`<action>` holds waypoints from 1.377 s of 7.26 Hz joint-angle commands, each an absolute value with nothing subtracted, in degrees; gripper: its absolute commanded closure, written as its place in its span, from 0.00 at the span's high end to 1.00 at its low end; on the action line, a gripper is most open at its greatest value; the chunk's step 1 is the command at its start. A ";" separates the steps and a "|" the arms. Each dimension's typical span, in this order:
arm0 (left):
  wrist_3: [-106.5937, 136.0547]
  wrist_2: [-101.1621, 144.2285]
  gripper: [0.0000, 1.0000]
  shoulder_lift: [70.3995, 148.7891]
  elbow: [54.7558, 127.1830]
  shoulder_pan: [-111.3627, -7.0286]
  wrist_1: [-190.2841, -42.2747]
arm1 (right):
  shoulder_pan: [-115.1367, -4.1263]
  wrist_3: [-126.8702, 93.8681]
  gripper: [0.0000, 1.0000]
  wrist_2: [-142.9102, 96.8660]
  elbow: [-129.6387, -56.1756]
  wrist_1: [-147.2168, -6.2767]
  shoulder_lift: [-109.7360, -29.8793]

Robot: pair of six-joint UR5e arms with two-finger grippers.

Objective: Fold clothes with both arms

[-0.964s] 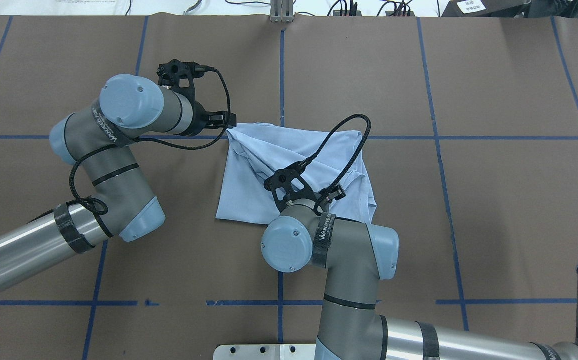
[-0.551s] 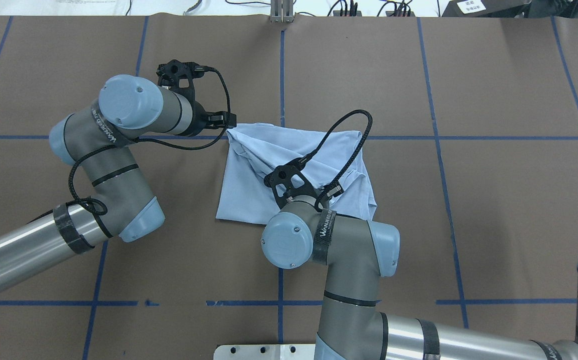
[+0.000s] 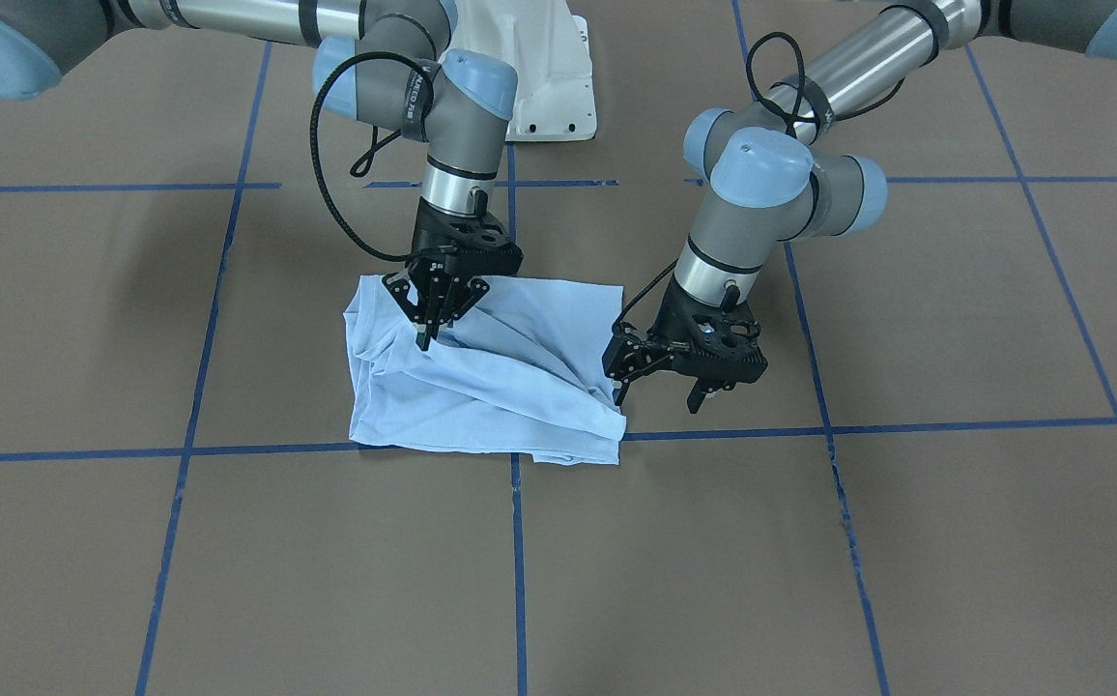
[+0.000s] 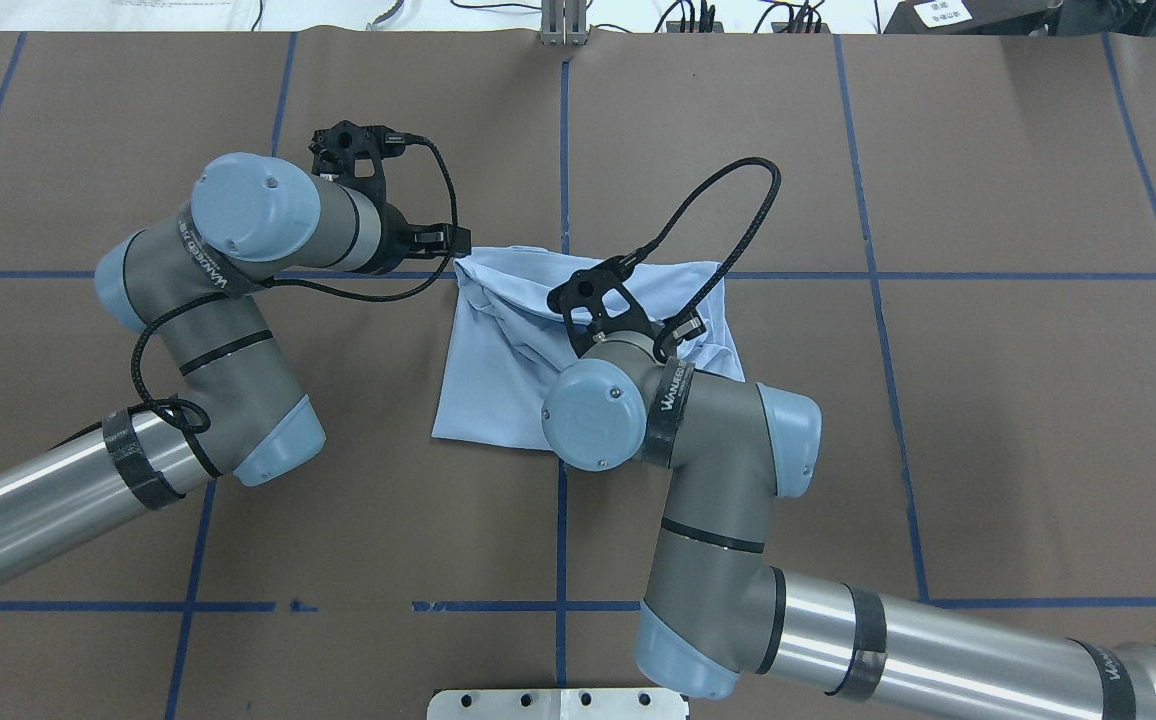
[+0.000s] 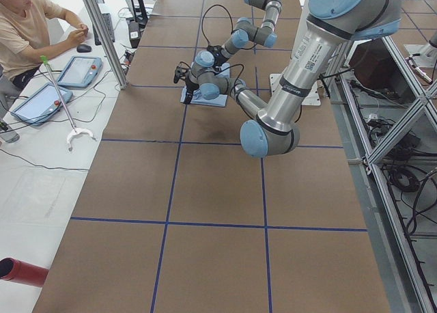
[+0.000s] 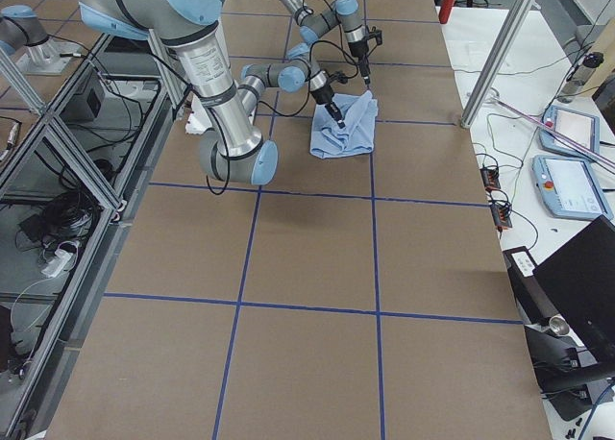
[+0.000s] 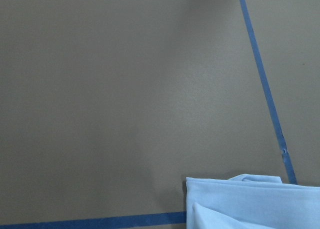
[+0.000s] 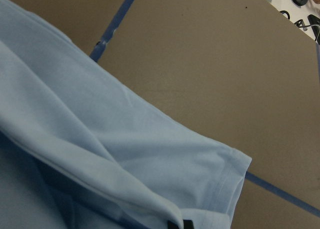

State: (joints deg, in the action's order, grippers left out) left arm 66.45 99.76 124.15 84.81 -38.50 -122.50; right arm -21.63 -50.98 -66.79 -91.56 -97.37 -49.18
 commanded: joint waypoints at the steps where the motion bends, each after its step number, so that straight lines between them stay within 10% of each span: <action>1: 66.45 99.76 1.00 124.19 84.81 -38.50 -122.52 | -24.86 -49.83 0.00 -66.80 -86.26 -93.55 -48.08; 2: 66.45 99.76 1.00 124.19 84.81 -38.50 -122.52 | -25.92 -49.22 0.04 -66.80 -81.52 -88.82 -47.21; 3: 66.45 99.76 1.00 124.10 84.81 -38.50 -122.61 | -26.97 -48.70 0.99 -66.80 -79.39 -86.68 -45.98; 10: 66.18 99.84 1.00 123.49 85.52 -38.50 -122.78 | -29.47 -49.04 1.00 -81.91 -84.62 -89.01 -42.62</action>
State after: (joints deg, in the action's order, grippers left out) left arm 66.19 99.83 123.64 85.43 -38.50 -122.78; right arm -31.38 -48.63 -79.43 -82.02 -87.34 -42.40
